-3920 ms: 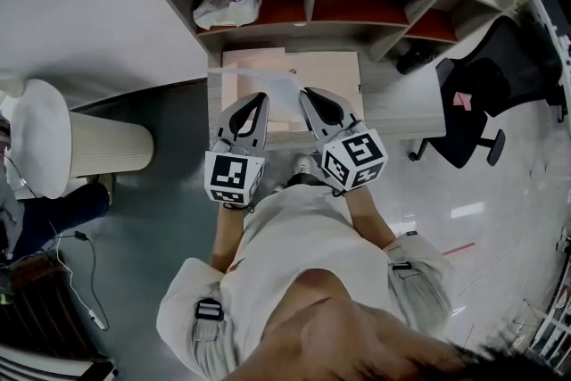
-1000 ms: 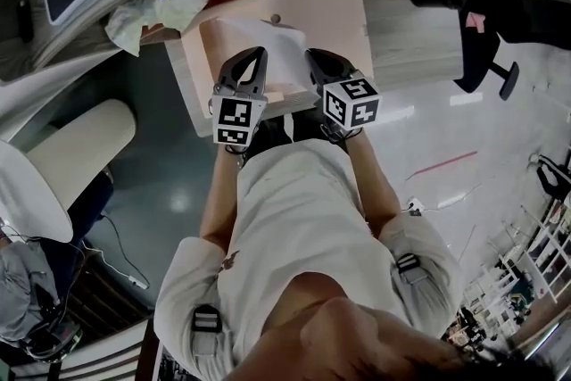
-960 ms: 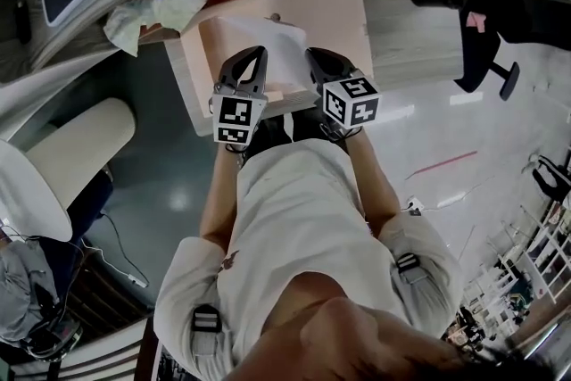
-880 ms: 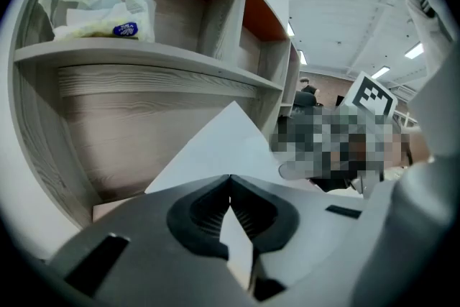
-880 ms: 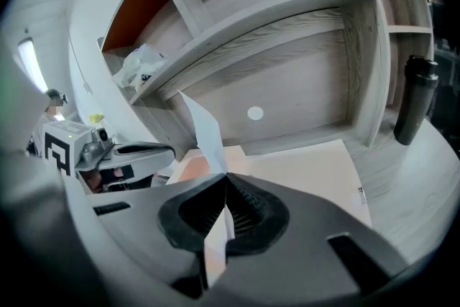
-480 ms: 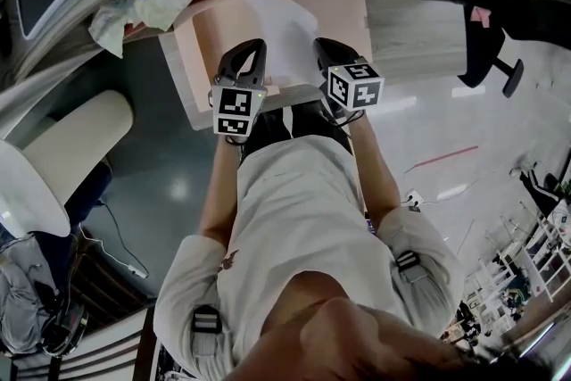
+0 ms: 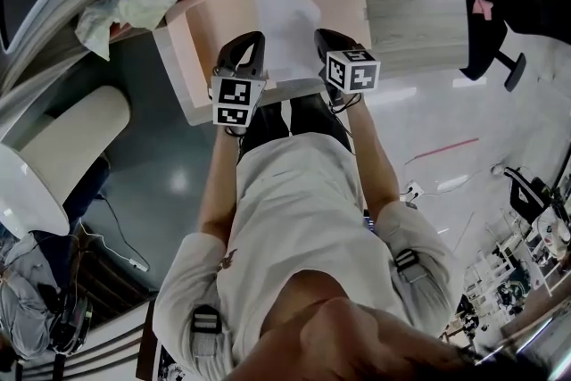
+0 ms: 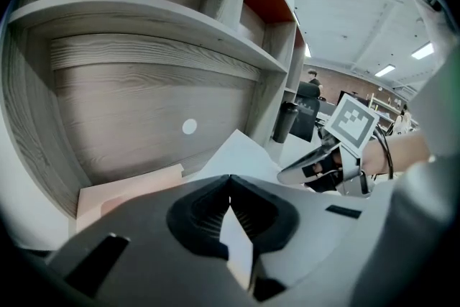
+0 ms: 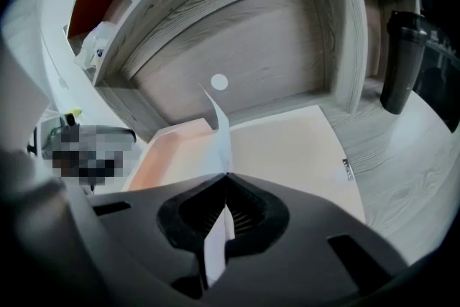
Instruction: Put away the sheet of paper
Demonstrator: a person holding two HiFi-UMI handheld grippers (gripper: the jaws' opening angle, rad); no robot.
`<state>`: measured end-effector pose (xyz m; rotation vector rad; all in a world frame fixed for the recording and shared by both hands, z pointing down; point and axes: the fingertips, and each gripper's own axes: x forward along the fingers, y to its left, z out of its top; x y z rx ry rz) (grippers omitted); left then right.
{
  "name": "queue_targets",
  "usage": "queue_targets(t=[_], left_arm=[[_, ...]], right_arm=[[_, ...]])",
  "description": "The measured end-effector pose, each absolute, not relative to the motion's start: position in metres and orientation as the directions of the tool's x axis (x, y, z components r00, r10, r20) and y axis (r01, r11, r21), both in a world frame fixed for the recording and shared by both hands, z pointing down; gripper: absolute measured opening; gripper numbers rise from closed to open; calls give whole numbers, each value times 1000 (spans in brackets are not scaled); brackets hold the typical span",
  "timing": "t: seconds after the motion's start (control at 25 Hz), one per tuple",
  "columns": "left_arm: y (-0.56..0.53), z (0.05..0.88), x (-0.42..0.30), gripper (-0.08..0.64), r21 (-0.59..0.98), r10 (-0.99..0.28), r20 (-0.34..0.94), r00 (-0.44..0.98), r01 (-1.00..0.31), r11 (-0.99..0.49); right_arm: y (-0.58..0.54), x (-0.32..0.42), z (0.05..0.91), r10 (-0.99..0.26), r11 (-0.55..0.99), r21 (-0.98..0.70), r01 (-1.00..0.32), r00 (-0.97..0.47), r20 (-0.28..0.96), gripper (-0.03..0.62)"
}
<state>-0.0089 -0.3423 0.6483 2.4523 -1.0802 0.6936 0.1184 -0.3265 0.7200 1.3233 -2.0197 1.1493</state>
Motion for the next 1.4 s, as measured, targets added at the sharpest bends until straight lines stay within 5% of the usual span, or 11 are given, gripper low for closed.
queue_targets(t=[1.4], left_arm=[[-342,678,-57,20,172,-597,607,525,-820,-546]], right_arm=[[-352,28,766,-415,211,-471,-856,-515,750,18]])
